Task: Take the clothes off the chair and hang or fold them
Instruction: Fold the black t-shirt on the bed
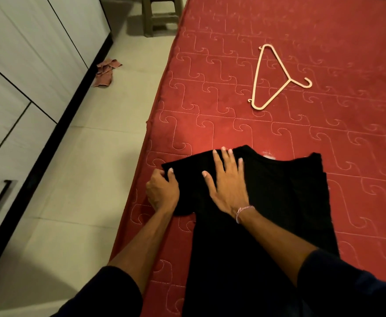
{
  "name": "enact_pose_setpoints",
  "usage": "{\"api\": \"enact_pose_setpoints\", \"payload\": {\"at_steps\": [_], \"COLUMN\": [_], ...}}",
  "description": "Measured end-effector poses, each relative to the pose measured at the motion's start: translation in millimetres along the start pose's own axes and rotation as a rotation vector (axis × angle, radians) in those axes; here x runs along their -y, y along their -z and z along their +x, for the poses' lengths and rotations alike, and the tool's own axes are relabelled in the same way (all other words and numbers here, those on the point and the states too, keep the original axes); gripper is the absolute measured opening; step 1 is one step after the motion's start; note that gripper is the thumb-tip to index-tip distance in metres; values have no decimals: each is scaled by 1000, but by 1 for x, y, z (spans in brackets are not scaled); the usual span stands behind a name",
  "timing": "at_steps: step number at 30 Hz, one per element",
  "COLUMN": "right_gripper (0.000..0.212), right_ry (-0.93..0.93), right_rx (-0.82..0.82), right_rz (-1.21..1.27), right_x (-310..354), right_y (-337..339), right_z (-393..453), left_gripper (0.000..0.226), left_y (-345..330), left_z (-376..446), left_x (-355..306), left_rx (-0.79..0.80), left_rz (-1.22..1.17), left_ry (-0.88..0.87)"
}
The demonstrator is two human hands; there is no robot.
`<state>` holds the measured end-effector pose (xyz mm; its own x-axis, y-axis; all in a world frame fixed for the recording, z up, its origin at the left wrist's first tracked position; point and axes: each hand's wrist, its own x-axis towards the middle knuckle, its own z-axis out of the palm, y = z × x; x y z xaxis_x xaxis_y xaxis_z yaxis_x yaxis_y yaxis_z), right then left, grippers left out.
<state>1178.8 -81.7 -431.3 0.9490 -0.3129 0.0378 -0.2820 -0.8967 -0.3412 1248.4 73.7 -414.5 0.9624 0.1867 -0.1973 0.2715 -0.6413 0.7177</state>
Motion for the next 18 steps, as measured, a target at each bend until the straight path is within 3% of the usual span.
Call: {"api": "enact_pose_setpoints", "payload": {"at_steps": [2,5,8,10,12,13,16,18], "right_gripper": [58,50,58,47,31,27,22,26], "right_ry": [-42,-218,-416,-550,-626,-650,-743,-780], "right_rx": [-60,-23,97,96,58,45,0,-41], "right_rz": [295,692,1110,1341,1356,1314,1276,1229], "right_x": [23,56,71,61,43,34,4,-15], "right_y": [3,8,14,21,31,37,46,52], "right_z": [-19,-32,-27,-21,-16,-15,-14,-15], "left_gripper": [22,19,17,23,27,26,12,10], "left_y": [3,8,3,-1,-4,-4,-5,-10], "left_z": [-1,-4,-12,-19,-28,-32,-45,-56], "left_x": [-2,-11,-28,-42,-52,-54,-39,-25], "left_rx": [-4,24,254,454,554,531,287,270], "left_rz": [-40,-126,-213,-367,-523,-538,-250,-103], "left_ry": [-3,-139,-306,-232,-83,-60,-266,-337]}}
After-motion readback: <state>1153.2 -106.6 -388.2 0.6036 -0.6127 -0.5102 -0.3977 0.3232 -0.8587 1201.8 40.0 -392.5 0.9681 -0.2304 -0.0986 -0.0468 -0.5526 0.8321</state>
